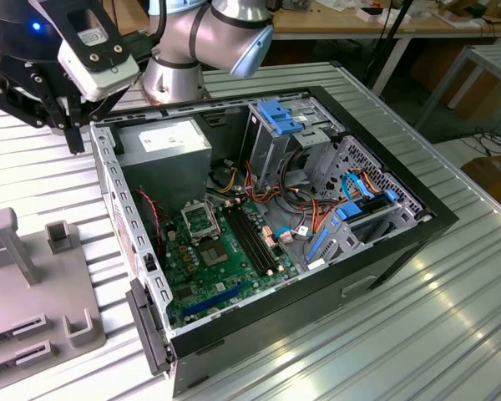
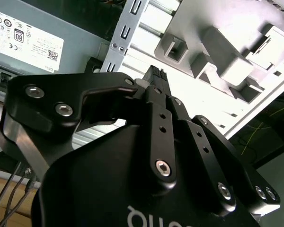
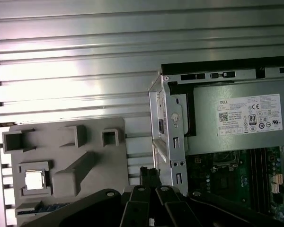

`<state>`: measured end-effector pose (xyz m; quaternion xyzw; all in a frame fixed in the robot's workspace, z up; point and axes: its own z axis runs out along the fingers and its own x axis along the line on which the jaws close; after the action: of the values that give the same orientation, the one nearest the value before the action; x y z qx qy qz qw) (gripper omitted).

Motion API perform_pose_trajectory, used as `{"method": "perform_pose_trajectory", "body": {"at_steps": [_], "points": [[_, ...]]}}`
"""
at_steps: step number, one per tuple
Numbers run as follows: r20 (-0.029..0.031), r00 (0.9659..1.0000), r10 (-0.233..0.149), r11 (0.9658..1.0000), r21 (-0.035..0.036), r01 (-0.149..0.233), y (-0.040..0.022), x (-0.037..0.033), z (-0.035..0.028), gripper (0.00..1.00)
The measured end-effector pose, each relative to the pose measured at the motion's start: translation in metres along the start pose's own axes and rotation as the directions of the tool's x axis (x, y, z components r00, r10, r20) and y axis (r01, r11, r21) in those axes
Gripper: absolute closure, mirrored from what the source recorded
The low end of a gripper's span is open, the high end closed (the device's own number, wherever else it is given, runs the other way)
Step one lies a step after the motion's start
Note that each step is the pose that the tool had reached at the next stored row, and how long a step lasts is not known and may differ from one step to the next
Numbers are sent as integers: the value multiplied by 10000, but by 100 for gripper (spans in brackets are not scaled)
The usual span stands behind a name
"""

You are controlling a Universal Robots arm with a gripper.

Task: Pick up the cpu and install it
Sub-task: 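Reach for the cpu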

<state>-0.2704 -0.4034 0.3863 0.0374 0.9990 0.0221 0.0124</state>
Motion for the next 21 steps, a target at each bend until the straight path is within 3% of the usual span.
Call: {"method": "perform_pose_trajectory", "body": {"at_steps": [21], "points": [[-53,10000,2,10000,4,-2,-44,252,22,89]]}}
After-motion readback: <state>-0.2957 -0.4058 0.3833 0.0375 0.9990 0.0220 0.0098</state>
